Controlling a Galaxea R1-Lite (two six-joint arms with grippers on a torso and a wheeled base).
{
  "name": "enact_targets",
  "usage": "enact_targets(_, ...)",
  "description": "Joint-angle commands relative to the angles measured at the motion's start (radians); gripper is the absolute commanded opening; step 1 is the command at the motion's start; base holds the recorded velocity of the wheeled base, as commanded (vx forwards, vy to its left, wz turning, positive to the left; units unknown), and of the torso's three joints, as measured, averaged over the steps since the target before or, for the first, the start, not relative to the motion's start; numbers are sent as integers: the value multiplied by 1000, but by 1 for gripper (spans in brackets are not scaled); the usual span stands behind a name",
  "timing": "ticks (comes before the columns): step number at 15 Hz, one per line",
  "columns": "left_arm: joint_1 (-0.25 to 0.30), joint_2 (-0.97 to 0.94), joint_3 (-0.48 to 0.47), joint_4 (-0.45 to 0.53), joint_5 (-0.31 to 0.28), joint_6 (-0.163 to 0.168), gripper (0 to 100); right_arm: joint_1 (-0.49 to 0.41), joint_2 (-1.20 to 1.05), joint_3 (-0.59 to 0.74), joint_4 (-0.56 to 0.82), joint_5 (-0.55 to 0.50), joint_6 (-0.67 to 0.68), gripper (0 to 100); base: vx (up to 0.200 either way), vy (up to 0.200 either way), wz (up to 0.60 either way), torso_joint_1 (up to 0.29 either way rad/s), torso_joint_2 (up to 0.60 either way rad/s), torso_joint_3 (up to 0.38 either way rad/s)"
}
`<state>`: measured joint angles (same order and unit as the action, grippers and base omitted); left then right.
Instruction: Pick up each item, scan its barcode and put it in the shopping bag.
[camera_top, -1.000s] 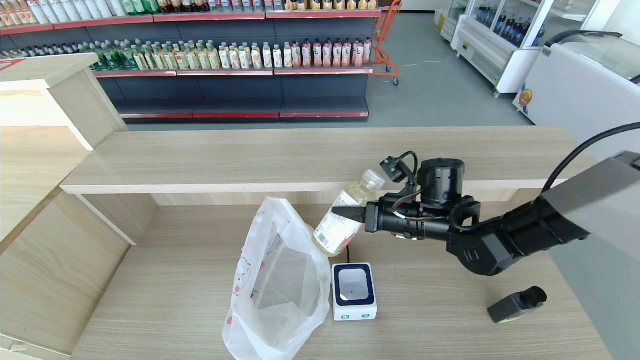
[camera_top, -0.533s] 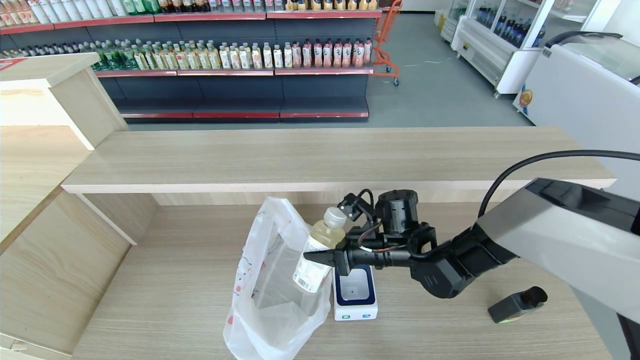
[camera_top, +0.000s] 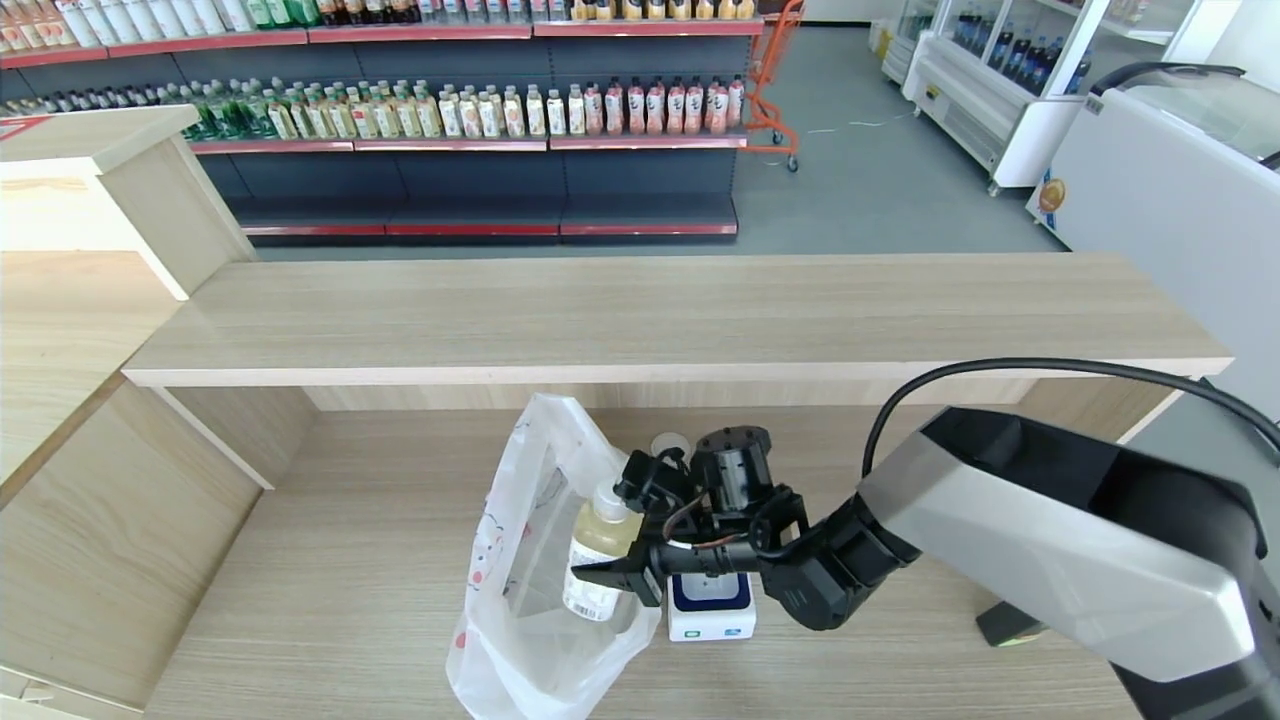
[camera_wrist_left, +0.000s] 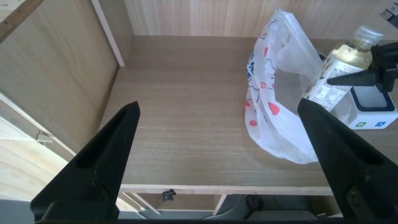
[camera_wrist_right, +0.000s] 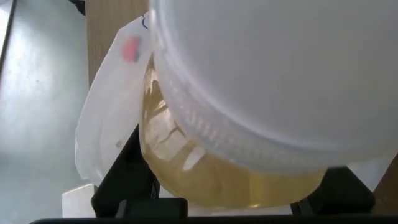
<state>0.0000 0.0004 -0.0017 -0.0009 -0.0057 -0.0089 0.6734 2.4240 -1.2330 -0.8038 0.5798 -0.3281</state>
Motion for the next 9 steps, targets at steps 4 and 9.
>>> enact_targets(4, 0, 0, 0, -1, 0, -2, 100, -2, 55, -36, -2, -3, -78, 100, 0, 0, 0, 0, 0, 0)
enact_targets(9, 0, 0, 0, -1, 0, 0, 100, -11, 43, -10, -2, 3, -49, 100, 0, 0, 0, 0, 0, 0)
